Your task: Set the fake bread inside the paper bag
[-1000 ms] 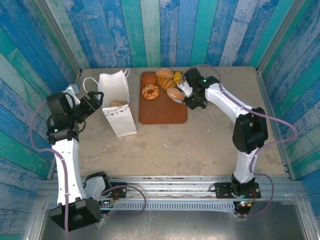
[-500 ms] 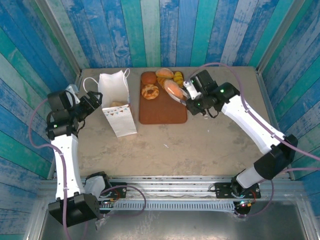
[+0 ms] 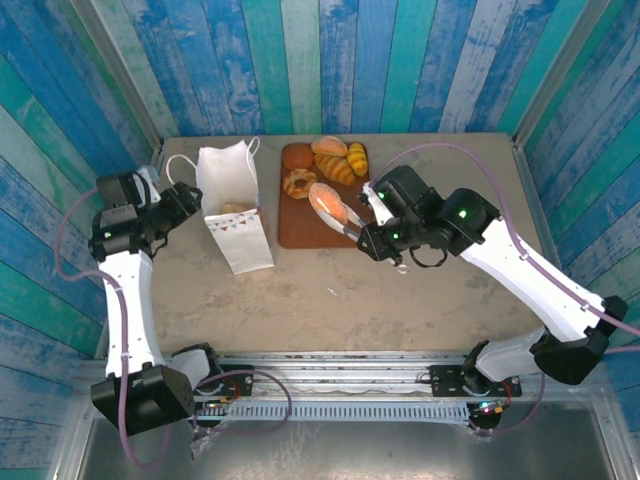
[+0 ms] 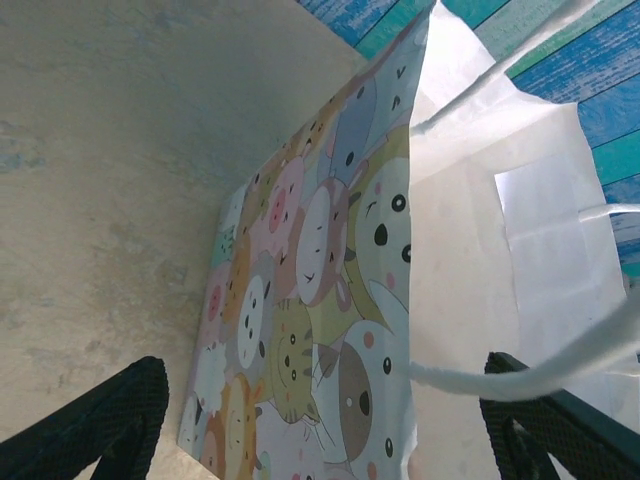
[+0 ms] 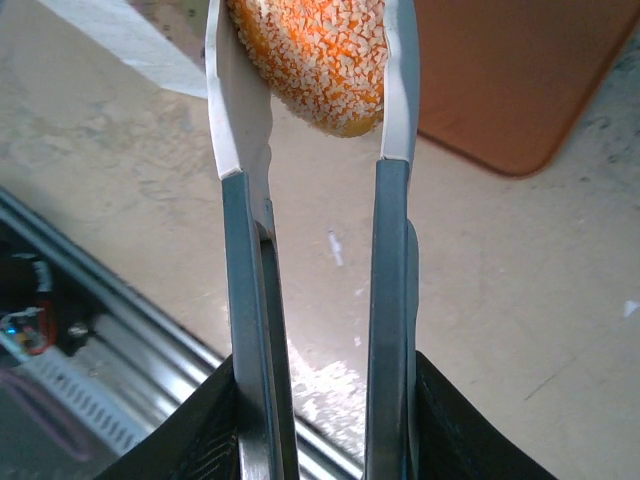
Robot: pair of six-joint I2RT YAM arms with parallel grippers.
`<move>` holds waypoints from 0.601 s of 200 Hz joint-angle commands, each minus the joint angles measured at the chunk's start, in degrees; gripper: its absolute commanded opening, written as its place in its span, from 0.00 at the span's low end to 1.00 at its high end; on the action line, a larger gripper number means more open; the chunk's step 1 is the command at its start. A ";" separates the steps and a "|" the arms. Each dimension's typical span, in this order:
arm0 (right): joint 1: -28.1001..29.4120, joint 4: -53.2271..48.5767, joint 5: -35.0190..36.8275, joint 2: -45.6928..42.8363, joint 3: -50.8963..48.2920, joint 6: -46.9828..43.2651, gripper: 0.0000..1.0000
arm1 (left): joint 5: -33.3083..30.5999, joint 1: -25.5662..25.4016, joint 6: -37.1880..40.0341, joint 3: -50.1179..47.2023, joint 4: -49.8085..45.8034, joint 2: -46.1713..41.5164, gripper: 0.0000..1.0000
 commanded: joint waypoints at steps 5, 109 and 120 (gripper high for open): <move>1.05 -0.33 -4.39 -3.30 3.24 5.95 0.38 | -2.45 0.04 2.33 2.78 -1.65 1.45 0.83; 9.45 3.78 -7.85 5.53 20.09 9.86 0.38 | -9.55 -7.27 1.78 6.35 0.39 7.14 0.65; 9.85 5.08 -7.84 7.16 21.54 10.46 0.38 | -9.39 -7.45 1.74 6.38 0.91 7.50 0.61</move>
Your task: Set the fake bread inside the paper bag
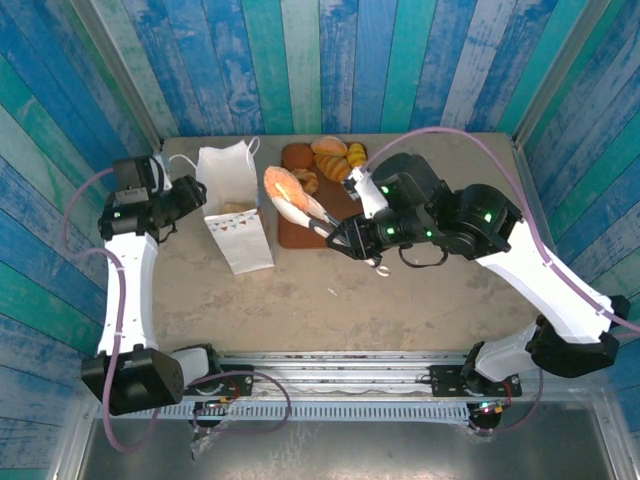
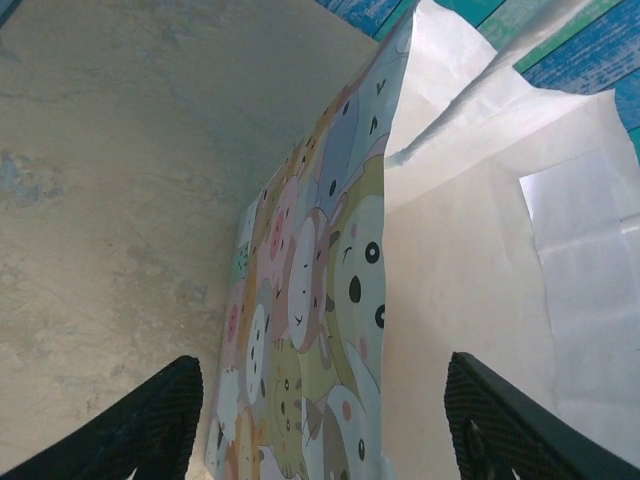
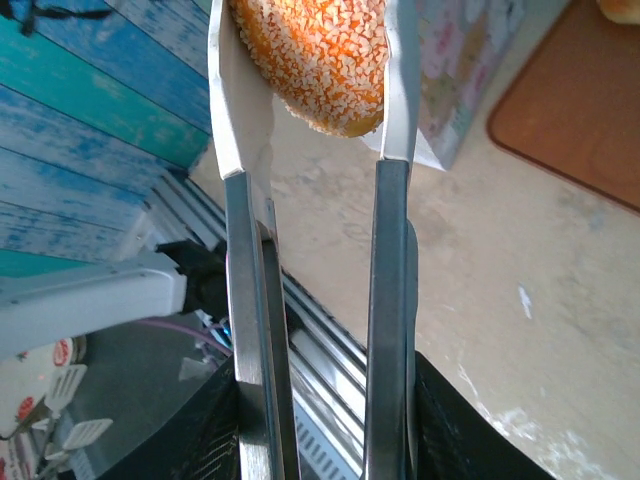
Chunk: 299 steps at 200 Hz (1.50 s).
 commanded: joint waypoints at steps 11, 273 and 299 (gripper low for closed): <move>0.96 5.60 -0.90 4.55 4.76 2.61 0.37 | -0.72 -0.68 0.05 1.71 1.91 1.71 0.58; 0.80 14.75 9.12 36.93 28.30 -2.49 0.37 | 0.27 -0.81 0.24 -0.39 4.49 2.42 0.17; 0.62 14.68 8.98 38.41 28.78 -3.28 0.38 | 0.20 -0.86 0.11 -0.65 4.74 2.35 0.17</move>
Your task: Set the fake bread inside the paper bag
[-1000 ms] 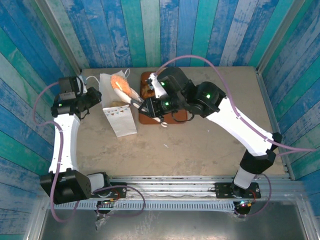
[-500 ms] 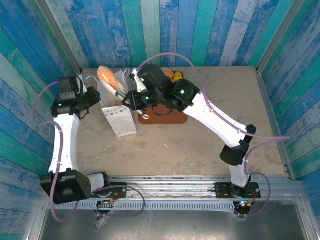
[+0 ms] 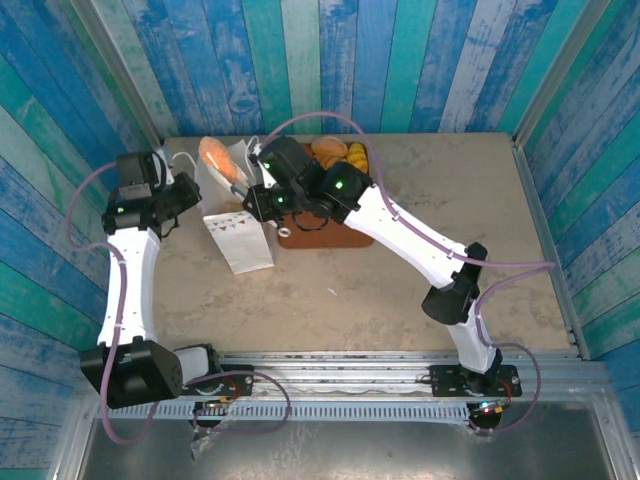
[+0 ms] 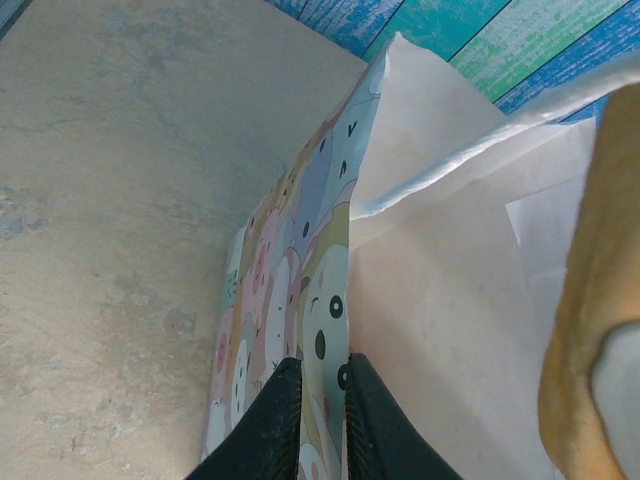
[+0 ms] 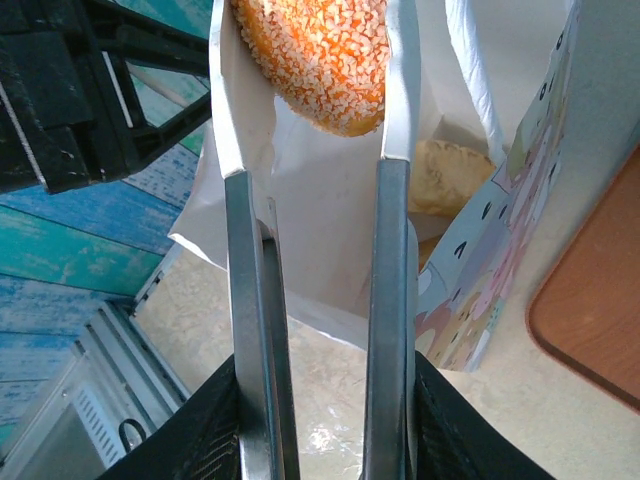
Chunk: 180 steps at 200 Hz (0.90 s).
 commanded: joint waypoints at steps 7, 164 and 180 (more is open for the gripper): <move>-0.25 1.91 1.02 1.86 2.44 -2.03 0.38 | 0.26 -0.14 0.18 -0.73 1.16 0.89 0.17; -1.18 0.62 2.02 1.35 1.41 -3.36 0.55 | -0.04 -0.14 0.27 -0.87 0.95 0.37 0.16; -1.18 0.64 2.25 0.91 1.24 -3.36 0.55 | 0.08 -0.14 0.27 -0.80 0.94 0.25 0.16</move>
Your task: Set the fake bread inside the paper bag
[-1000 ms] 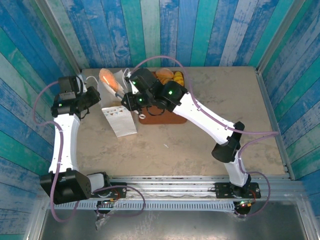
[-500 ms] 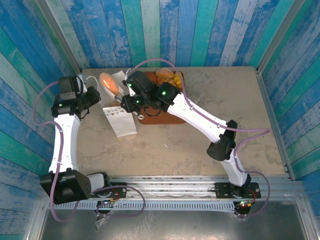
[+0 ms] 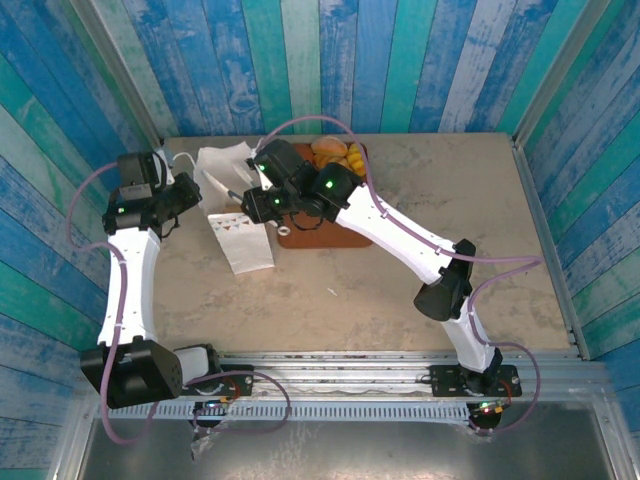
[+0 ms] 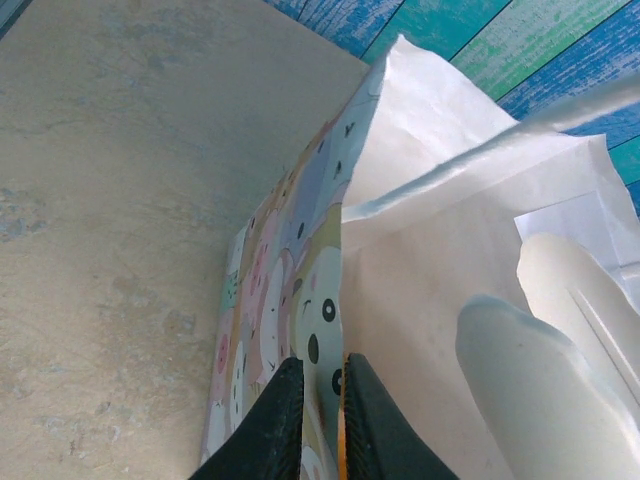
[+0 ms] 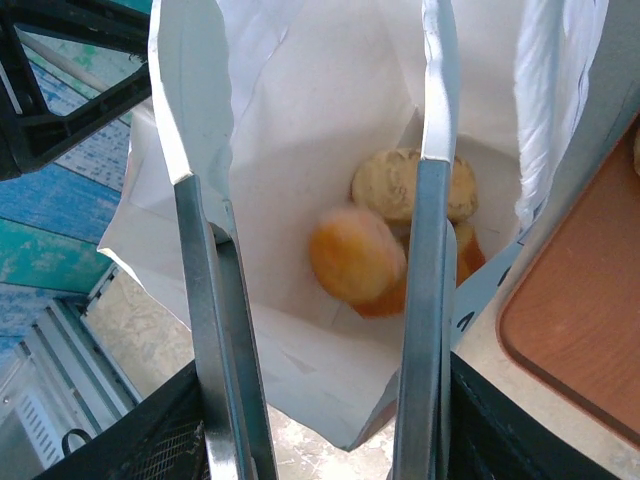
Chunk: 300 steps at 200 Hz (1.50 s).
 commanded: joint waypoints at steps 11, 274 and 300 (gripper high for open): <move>-0.16 0.51 1.60 -2.52 0.43 -0.67 0.55 | 0.18 -0.09 0.26 -0.37 0.34 0.18 0.16; -5.88 0.04 4.99 -38.84 -21.66 -1.35 0.54 | 5.03 -0.09 -2.24 0.39 -2.25 -13.24 0.94; -11.72 -1.89 3.42 -44.42 -29.37 -0.84 0.55 | 5.28 -0.10 -2.62 -0.49 -2.25 -13.57 0.94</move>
